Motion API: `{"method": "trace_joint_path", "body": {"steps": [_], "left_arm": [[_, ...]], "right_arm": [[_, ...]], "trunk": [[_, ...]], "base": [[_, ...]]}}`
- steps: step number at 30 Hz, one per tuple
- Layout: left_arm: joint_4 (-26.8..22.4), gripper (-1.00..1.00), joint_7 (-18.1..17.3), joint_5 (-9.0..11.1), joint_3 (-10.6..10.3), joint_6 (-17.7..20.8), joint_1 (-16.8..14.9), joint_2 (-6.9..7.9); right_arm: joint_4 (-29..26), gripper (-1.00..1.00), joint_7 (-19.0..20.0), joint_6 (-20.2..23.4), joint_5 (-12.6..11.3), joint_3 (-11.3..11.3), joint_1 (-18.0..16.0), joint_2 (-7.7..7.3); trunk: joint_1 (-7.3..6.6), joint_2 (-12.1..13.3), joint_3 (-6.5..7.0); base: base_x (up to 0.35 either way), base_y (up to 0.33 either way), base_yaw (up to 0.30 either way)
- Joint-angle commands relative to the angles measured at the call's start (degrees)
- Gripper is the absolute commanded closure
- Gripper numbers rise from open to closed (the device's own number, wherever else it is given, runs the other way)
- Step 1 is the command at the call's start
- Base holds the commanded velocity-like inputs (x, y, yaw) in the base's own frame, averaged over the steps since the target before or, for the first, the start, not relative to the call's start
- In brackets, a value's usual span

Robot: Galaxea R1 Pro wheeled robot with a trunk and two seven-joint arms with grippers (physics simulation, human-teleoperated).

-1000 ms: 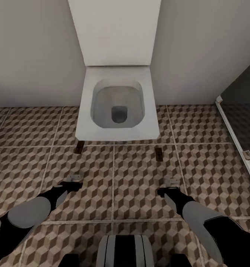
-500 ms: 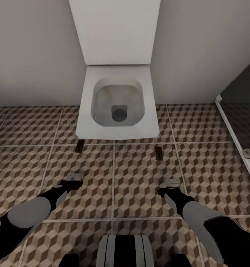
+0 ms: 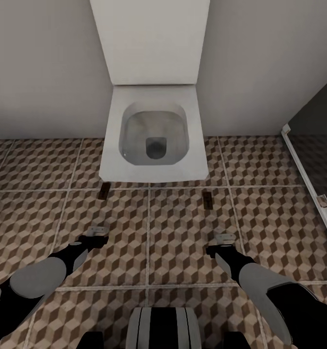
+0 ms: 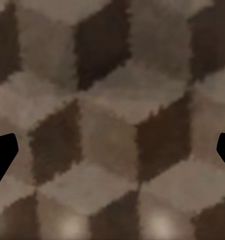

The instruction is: Take the four mousetraps from the cabinet in the bathroom and place them on the bathroom floor. Make sure all four end up on the same floor surface, and ensure that at least two of them are either under or directly next to the same bathroom sink.

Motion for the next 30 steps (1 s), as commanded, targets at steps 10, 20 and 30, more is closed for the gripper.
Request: {"method": "trace_joint_path", "body": {"steps": [10, 20, 30], "left_arm": [[-0.01, -1.0, -0.26, 0.72, -0.01, -0.07, 0.0, -0.01], [-0.02, -1.0, -0.31, 0.71, 3.51, -0.05, 0.0, 0.06], [-0.02, -1.0, -0.25, 0.69, 4.38, 0.02, 0.0, 0.0]], "right_arm": [[-0.12, -1.0, -0.29, 0.34, -0.56, 0.46, 0.0, 0.04], [-0.12, -1.0, -0.23, 0.34, -0.56, 0.47, 0.0, 0.05], [-0.08, -1.0, -0.2, 0.34, -0.56, 0.53, 0.08, 0.22]], "trunk": [[-0.01, -0.01, -0.03], [-0.06, 0.02, 0.42], [-0.32, 0.15, 2.63]], "base": [[0.0, 0.0, 0.0], [0.0, 0.0, 0.0], [0.0, 0.0, 0.0]]}}
